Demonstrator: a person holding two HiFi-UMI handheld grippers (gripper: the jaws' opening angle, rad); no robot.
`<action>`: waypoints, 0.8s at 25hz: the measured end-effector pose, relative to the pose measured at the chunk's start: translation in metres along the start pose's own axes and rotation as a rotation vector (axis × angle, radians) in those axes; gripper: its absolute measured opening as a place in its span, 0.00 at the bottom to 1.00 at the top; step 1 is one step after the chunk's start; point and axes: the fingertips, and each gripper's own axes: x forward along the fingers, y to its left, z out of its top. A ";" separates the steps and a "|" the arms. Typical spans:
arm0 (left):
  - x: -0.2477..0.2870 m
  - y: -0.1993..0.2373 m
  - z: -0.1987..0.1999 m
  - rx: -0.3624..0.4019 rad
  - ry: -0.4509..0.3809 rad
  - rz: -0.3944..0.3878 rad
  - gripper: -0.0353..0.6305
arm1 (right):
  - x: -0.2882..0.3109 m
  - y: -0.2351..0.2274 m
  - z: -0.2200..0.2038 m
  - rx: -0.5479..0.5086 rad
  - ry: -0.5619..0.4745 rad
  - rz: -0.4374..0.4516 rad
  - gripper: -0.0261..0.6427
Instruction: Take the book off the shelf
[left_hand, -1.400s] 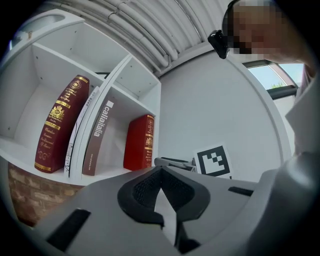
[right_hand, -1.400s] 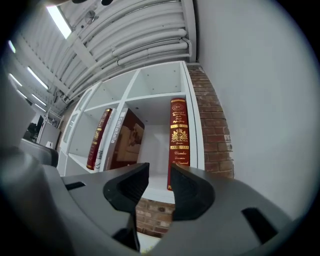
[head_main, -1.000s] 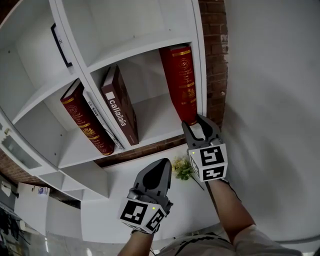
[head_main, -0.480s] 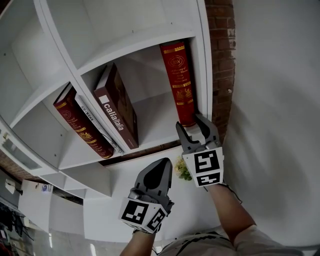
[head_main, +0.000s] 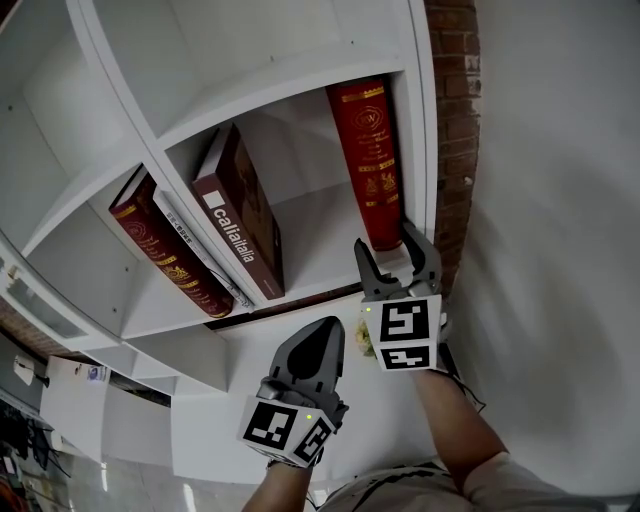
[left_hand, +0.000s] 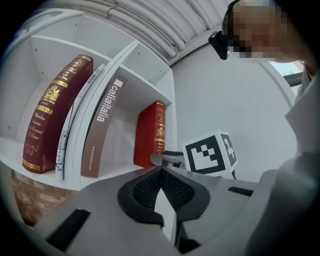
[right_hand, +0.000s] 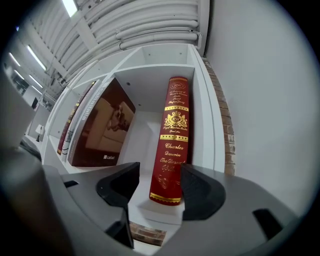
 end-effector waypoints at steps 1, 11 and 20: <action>-0.001 0.002 0.000 0.001 0.001 0.002 0.07 | 0.002 0.003 0.000 0.004 0.007 0.006 0.40; -0.014 0.015 0.002 -0.005 -0.002 0.012 0.07 | 0.017 0.005 0.013 0.031 -0.037 -0.063 0.44; -0.019 0.025 0.006 -0.010 -0.009 0.010 0.07 | 0.036 0.000 0.007 -0.051 0.003 -0.181 0.45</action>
